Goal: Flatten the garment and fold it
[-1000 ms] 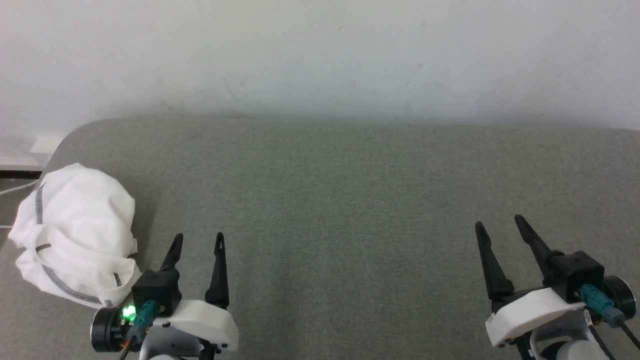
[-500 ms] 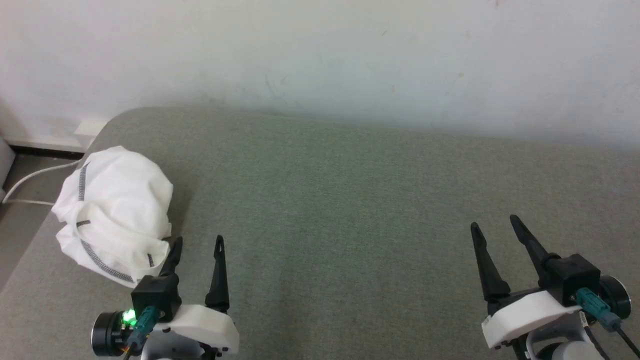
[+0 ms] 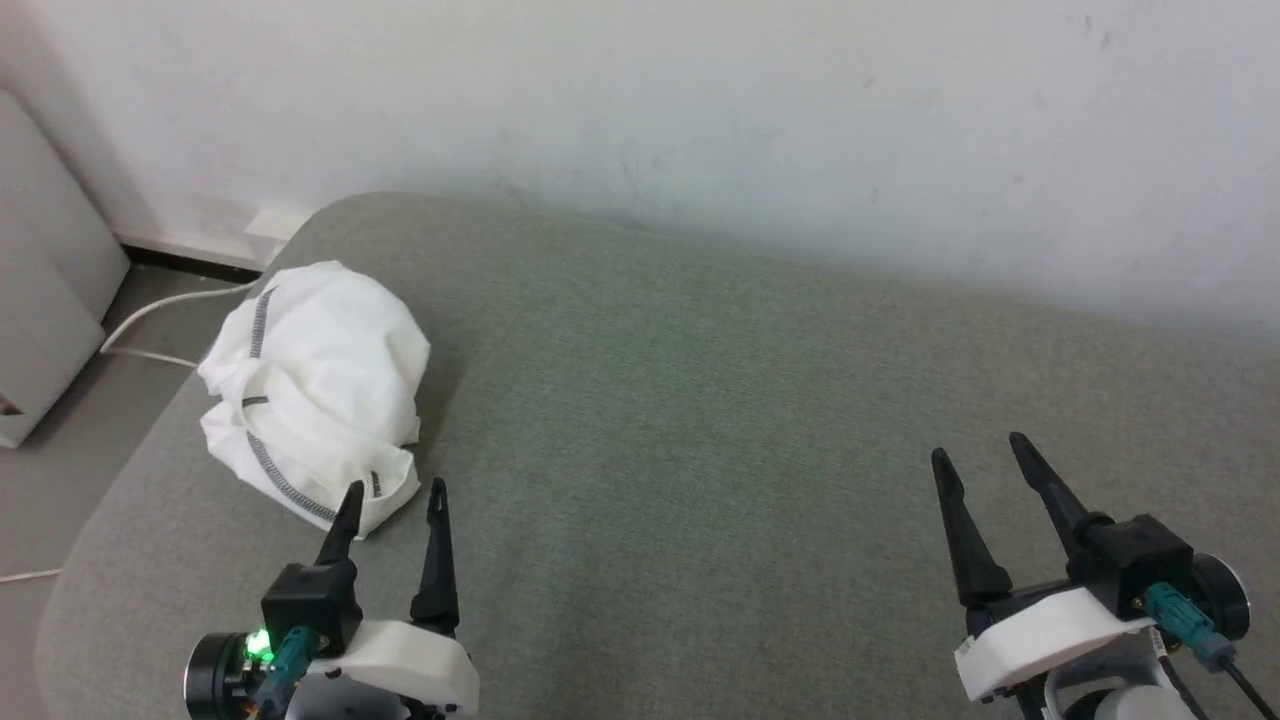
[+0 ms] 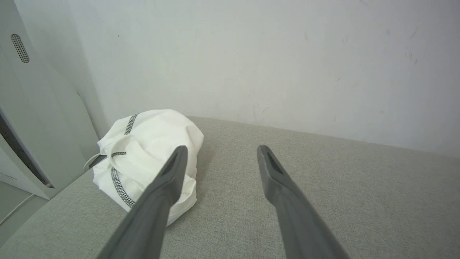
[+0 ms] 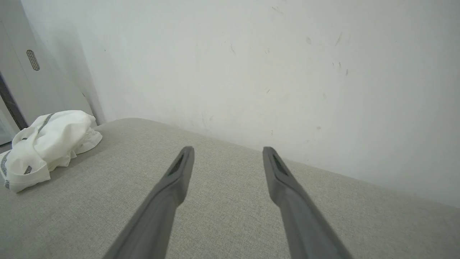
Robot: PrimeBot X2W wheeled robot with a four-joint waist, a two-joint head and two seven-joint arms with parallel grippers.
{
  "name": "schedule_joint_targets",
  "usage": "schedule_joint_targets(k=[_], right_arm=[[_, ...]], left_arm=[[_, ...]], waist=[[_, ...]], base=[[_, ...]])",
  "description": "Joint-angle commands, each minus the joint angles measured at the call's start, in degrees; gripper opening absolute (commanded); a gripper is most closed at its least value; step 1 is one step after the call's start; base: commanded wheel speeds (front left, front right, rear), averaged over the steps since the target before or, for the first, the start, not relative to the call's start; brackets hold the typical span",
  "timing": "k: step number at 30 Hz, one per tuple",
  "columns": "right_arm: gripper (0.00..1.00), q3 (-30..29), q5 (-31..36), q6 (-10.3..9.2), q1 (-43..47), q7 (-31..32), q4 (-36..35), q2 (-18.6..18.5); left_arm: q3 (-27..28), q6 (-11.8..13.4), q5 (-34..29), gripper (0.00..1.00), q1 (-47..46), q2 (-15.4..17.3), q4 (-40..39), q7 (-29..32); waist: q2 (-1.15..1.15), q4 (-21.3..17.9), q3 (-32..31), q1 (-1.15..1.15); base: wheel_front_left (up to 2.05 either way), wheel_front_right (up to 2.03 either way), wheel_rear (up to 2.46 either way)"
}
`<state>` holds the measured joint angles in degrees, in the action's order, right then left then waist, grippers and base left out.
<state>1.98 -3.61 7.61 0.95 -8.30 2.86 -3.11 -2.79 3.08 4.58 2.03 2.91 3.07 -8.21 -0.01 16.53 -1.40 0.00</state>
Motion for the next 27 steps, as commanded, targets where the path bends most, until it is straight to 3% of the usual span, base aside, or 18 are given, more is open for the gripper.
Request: schedule_joint_targets(k=[1, 27], right_arm=[[1.00, 0.14, -0.54, -0.07, 0.17, -0.68, 0.20, 0.13], [1.00, 1.40, -0.20, -0.10, 0.11, -3.67, 1.06, 0.19]], left_arm=[[-0.21, 0.27, 0.65, 1.00, 0.88, -0.02, 0.26, -0.76], [-1.72, 1.55, 2.36, 1.00, 1.75, -0.02, 0.80, -3.76]], waist=[[0.01, 1.67, -0.25, 0.00], [0.01, 10.54, -0.03, 0.00]], base=[[0.00, 0.00, 0.00], [0.00, 0.00, 0.00]])
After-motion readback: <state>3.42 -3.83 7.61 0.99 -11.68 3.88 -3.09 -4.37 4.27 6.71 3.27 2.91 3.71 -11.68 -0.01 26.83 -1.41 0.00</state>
